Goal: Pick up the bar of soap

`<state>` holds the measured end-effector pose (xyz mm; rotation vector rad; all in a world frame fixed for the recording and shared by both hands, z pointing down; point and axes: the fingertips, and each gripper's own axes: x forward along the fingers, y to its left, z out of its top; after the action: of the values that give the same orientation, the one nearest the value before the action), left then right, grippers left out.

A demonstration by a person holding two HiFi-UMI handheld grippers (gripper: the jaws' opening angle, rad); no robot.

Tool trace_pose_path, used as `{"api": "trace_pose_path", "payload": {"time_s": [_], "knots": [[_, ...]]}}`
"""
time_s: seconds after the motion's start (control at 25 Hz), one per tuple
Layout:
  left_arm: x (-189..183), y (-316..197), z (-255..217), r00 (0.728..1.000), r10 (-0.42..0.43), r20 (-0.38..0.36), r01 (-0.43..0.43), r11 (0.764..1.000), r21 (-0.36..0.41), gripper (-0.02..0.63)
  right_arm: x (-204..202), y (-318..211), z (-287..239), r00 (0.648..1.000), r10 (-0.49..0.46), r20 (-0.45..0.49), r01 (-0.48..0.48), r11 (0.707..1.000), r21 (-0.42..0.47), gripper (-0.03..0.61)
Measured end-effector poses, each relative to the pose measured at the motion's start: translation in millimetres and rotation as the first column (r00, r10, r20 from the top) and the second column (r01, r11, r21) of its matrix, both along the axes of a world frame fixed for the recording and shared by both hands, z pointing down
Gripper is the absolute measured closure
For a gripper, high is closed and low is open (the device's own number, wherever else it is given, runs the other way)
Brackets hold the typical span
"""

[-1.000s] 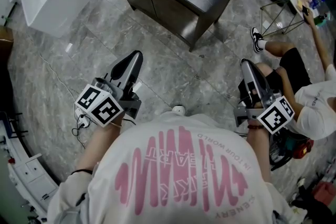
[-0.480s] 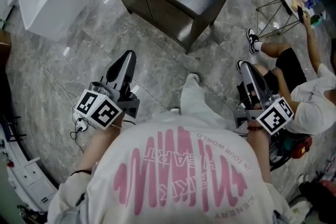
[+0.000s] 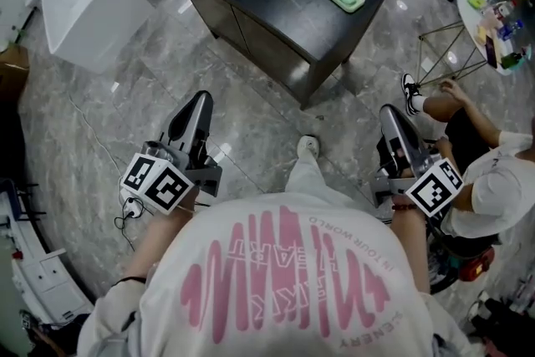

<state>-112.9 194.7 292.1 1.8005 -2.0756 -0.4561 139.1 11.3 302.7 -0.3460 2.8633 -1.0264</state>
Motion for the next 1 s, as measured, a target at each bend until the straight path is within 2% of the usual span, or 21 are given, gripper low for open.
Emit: {"api": "trace_pose_path", "payload": {"time_s": [0.16, 0.28, 0.48, 0.68, 0.8, 0.92, 1.0], "knots": [[-11, -40, -3, 1.0, 0.006, -0.002, -0.006, 1.0, -0.002, 0.603, -16, -41, 8, 1.0, -0.015, 0.009, 0.016, 0.999, -0.041, 0.568], [-20, -66, -1, 1.0, 0.007, -0.01, -0.007, 1.0, -0.009, 0.603, -31, -72, -1, 1.0, -0.014, -0.001, 0.014, 1.0, -0.006, 0.568], [-32, -97, 8, 0.999, -0.01, -0.033, 0.009, 0.999, -0.032, 0.603, -49, -108, 2, 0.999, -0.032, -0.022, 0.032, 0.999, -0.007, 0.568], [-44, -120, 10, 0.999, -0.039, -0.038, 0.037, 0.999, -0.039, 0.603, -66, -139, 12, 0.998, -0.063, -0.012, 0.062, 0.996, -0.056, 0.568], [-51, -131, 12, 0.997, -0.063, -0.045, 0.061, 0.997, -0.045, 0.603, -77, -154, 15, 0.996, -0.086, -0.026, 0.084, 0.995, -0.053, 0.568], [-54, -144, 12, 0.996, -0.074, -0.046, 0.072, 0.996, -0.048, 0.603, -79, -170, 28, 0.995, -0.101, -0.012, 0.099, 0.989, -0.112, 0.568], [-57, -152, 11, 0.995, -0.087, -0.04, 0.085, 0.995, -0.047, 0.603, -83, -181, 33, 0.993, -0.113, -0.025, 0.109, 0.988, -0.109, 0.568]]}}
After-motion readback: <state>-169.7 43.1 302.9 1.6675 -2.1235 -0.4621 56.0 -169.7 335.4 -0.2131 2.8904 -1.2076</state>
